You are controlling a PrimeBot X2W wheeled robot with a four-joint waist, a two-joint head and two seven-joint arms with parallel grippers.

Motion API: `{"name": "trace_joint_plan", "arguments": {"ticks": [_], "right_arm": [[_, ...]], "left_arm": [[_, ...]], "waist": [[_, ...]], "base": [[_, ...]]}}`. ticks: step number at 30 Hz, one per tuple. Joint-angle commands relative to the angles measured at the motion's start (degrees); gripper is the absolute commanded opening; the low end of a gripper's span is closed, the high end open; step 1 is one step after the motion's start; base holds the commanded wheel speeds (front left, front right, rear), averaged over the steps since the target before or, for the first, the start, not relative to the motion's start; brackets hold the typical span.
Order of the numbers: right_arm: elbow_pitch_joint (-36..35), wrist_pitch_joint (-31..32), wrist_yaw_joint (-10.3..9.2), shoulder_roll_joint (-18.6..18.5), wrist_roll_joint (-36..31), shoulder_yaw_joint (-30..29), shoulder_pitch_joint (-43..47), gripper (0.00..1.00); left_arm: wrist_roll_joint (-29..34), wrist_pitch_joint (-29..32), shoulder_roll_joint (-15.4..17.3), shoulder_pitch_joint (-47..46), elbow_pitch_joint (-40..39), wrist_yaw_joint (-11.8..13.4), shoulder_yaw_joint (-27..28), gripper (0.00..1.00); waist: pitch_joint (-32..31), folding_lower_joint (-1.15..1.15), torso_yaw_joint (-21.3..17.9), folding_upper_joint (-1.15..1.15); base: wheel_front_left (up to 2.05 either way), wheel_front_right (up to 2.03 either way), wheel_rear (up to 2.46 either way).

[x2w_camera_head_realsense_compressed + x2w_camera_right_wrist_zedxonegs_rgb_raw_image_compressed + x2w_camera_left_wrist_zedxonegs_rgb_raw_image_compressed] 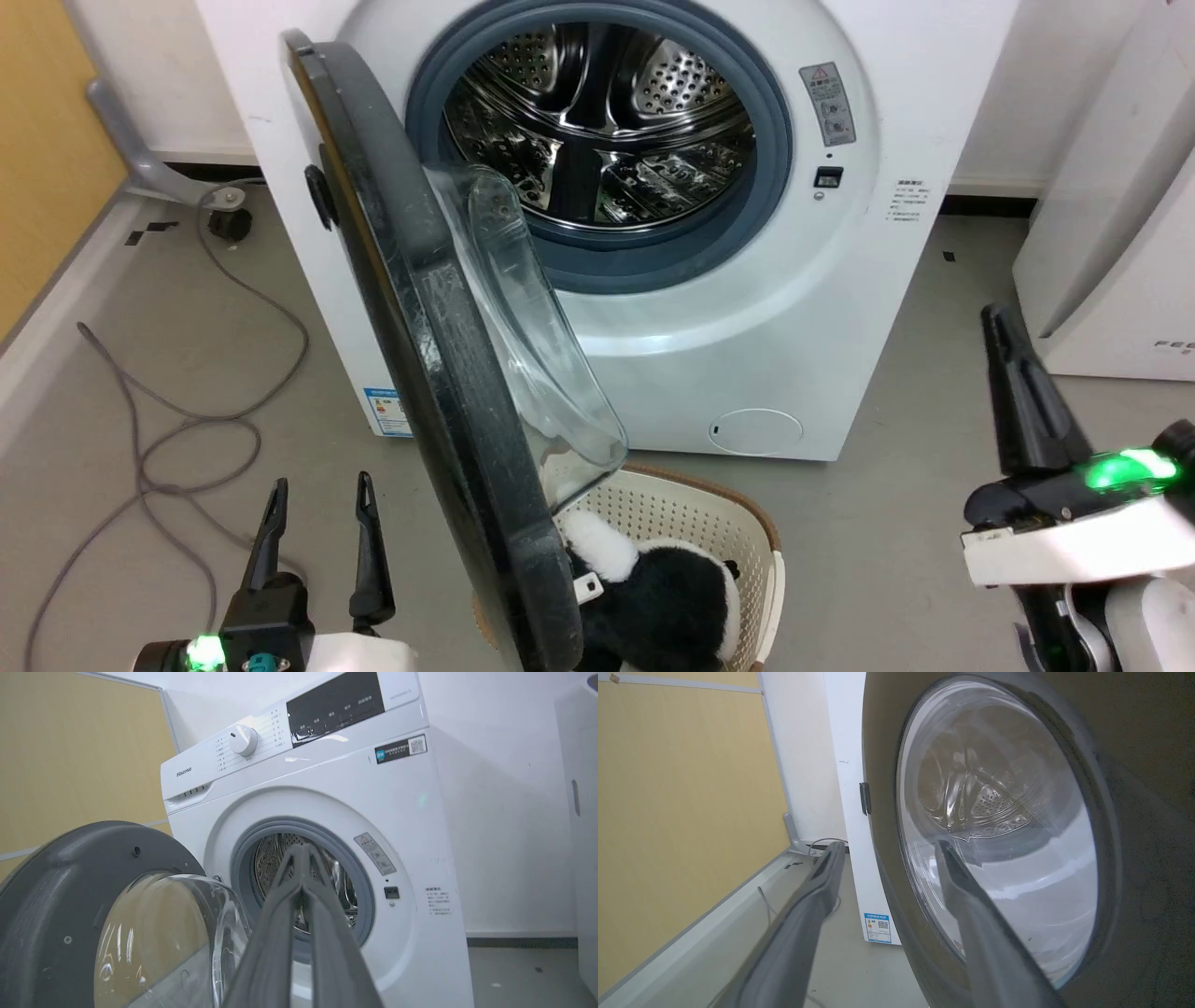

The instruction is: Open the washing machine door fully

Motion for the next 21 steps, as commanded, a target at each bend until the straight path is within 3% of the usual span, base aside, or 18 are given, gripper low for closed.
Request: {"name": "trace_joint_plan", "arguments": {"ticks": [1,5,8,18,19,20,21], "right_arm": [[-0.9,-0.2,0.06,1.0,-4.2,-1.1,1.1,0.00],[-2.6,-0.2,0.06,3.5,-19.0,-5.8,4.2,0.00],[-3.9,-0.2,0.06,6.2,-25.5,-8.9,6.7,0.00],[0.4,-0.2,0.06,10.4,-30.4,-12.6,14.9,0.00],[0.8,-0.2,0.06,10.5,-30.2,-12.7,15.3,0.12],[1.2,-0.2,0.06,10.6,-29.9,-12.7,15.5,0.72],[1.3,-0.2,0.06,10.6,-29.4,-12.7,15.7,1.00]], "left_arm": [[0.2,-0.3,0.3,0.5,-0.2,0.2,0.1,1.00],[0.2,-0.3,0.3,0.6,-0.3,0.3,0.3,1.00],[0.2,-0.3,0.3,0.6,-0.3,0.4,0.3,1.00],[0.1,-0.3,0.2,0.7,-0.3,0.2,0.3,1.00],[0.1,-0.3,0.2,0.7,-0.3,0.2,0.3,1.00],[0.1,-0.3,0.2,0.7,-0.3,0.1,0.3,1.00],[0.1,-0.3,0.2,0.7,-0.3,0.1,0.4,1.00]], "waist": [[0.1,0.00,-0.3,0.00],[0.2,0.00,-1.0,0.00],[0.2,0.00,-1.3,0.00],[0.1,0.00,-1.5,0.00],[0.1,0.00,-1.5,0.00],[0.0,0.00,-1.5,0.00],[0.0,0.00,-1.5,0.00]], "base": [[0.00,0.00,0.00],[0.00,0.00,0.00],[0.00,0.00,0.00],[0.00,0.00,0.00],[0.00,0.00,0.00],[0.00,0.00,0.00],[0.00,0.00,0.00]]}}
